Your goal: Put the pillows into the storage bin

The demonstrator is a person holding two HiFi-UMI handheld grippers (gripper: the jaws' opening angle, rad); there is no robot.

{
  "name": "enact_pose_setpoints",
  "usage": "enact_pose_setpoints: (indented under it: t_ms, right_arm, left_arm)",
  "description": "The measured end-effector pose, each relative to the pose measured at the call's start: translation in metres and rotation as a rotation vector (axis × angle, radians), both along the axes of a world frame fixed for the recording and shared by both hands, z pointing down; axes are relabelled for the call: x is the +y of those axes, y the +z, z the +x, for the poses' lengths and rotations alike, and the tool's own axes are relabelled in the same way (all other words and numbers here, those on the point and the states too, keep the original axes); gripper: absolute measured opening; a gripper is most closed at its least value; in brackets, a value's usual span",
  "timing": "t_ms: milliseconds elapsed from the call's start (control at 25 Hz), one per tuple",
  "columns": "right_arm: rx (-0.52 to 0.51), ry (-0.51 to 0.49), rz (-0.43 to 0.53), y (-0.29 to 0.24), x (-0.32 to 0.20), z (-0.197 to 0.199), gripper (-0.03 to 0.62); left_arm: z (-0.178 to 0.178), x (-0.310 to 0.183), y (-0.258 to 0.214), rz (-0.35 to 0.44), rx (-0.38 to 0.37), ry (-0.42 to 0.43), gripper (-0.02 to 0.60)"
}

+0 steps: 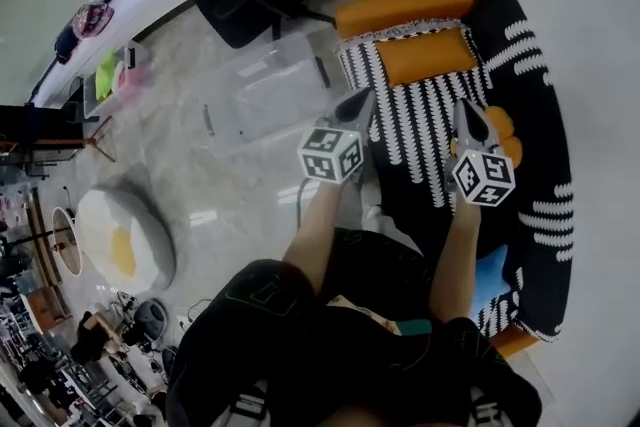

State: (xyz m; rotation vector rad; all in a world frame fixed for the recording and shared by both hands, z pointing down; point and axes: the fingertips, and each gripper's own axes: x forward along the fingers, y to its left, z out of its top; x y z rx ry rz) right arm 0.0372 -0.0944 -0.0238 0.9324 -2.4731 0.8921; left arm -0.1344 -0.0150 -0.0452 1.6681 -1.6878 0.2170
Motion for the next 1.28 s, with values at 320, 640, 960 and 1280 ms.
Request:
enact_pose_setpoints:
  t_ms: [320,640,960,1280]
  right_arm:
    - [0.075,0.069,-0.119,0.080,-0.055,-0.064,0.000]
    - [0.172,0.029,-0.194,0.138,-0.077,-0.058,0.000]
    - [0.185,-0.033,-0.289,0.237,-0.111,-0.043,0.002]
    - [0.272,-0.156,-0.330,0.339,-0.122,-0.023,0.002]
  left_arm:
    - [-0.041,-0.051,0.094,-0.148,0.130,0.104,0.011]
    - [-0.071,-0.080,0.163,-0.227,0.251,0.017,0.011]
    - [-0.050,-0.084,0.258,-0.361,0.253,-0.048,0.011]
    - [-0.026,-0.070,0.342,-0.423,0.257,-0.160,0.012]
